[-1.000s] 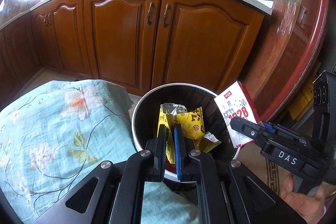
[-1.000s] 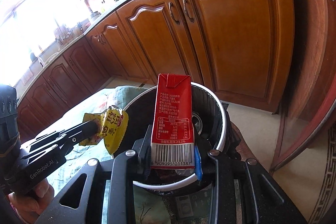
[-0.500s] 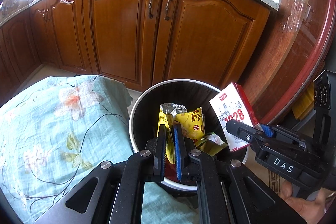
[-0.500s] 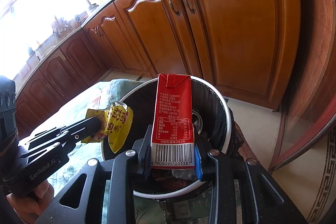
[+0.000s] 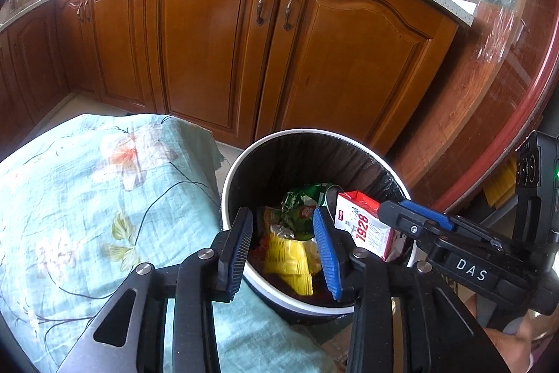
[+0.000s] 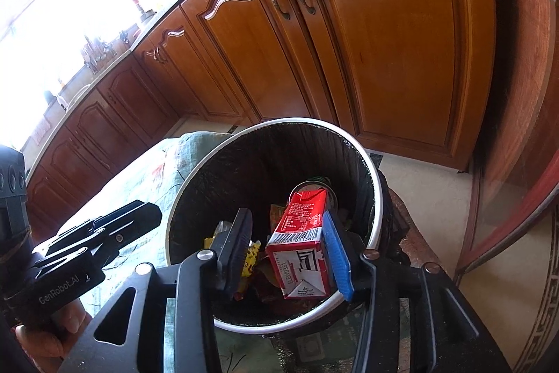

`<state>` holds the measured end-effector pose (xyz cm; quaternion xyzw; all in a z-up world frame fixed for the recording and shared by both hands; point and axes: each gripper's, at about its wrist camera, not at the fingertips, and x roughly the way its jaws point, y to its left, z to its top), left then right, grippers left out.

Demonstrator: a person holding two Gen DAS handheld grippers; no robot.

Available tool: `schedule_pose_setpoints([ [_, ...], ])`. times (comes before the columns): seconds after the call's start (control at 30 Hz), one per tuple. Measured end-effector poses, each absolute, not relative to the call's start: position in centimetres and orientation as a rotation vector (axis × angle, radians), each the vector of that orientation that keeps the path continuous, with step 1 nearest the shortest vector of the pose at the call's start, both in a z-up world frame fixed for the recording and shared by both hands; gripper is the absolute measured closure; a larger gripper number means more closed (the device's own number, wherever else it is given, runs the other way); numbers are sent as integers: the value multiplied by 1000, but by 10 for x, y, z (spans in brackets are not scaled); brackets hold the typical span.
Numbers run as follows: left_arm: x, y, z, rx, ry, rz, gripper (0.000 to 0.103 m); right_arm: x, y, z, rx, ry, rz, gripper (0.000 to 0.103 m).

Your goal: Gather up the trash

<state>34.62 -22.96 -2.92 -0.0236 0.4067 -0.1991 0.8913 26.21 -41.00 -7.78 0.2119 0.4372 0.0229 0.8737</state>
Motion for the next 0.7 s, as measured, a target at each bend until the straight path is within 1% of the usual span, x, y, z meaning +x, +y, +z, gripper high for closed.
schedule_pose_setpoints([
  [0.07, 344, -226, -28, -58, 842, -410, 62, 259, -410, -76, 453, 904, 51, 53],
  [0.13, 339, -222, -27, -63, 837, -406, 59, 254, -410, -72, 468, 885, 57, 39],
  [0.27, 328, -209, -24, -79, 829, -395, 53, 243, -407, -61, 488, 845, 62, 34],
  [0.33, 320, -200, -23, -95, 826, -388, 52, 237, -404, -56, 500, 824, 61, 27],
  [0.47, 301, -182, -23, -125, 823, -368, 47, 221, -395, -49, 513, 793, 60, 19],
  [0.5, 296, -179, -23, -130, 821, -362, 45, 216, -392, -48, 515, 786, 56, 16],
  [0.53, 290, -175, -23, -136, 817, -356, 42, 211, -390, -48, 517, 779, 51, 14],
  [0.7, 259, -156, -28, -161, 801, -337, 35, 183, -374, -52, 519, 771, 26, 10],
])
